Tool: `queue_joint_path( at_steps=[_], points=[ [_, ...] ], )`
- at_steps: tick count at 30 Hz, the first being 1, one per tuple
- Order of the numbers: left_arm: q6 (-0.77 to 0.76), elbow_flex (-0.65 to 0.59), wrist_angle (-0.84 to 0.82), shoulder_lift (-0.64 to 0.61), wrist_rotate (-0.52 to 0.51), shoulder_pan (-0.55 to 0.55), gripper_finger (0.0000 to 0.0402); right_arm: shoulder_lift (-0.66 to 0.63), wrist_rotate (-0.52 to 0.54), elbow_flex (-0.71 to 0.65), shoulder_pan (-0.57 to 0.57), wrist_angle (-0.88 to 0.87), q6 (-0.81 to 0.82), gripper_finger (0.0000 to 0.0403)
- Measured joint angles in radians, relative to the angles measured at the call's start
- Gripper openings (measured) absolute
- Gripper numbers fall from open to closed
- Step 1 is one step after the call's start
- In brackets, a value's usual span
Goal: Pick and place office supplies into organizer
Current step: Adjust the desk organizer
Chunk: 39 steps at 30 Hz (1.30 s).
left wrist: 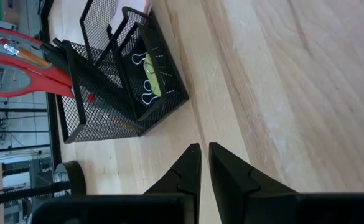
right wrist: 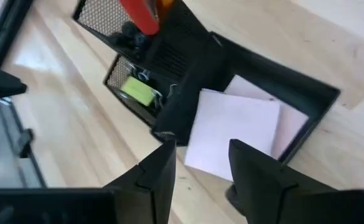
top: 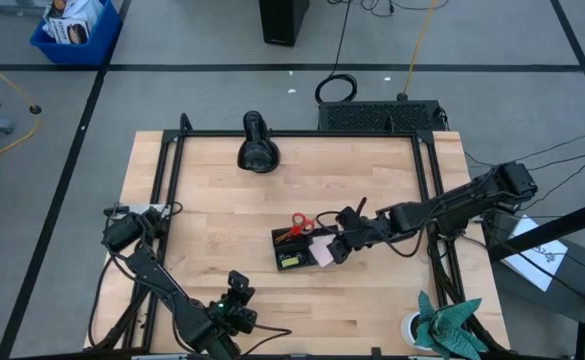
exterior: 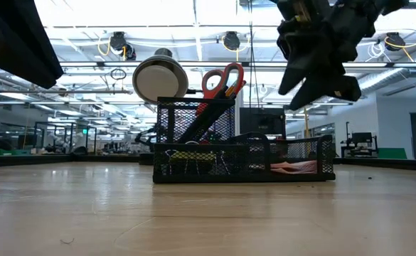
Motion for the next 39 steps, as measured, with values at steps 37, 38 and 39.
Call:
queue_joint_path(
  at_steps=[37, 38, 39],
  points=[
    [-0.004, -0.234, 0.857, -0.010, 0.094, 0.182, 0.0037, 0.001, 0.249, -0.039, -0.088, -0.107, -0.580, 0.0001],
    [-0.031, -0.250, 0.864, -0.011, 0.097, 0.189, 0.0037, 0.001, 0.249, -0.041, -0.100, -0.107, -0.584, 0.0001],
    [-0.054, -0.267, 0.869, -0.011, 0.100, 0.194, 0.0037, 0.001, 0.248, -0.044, -0.113, -0.103, -0.589, 0.0001]
  ],
)
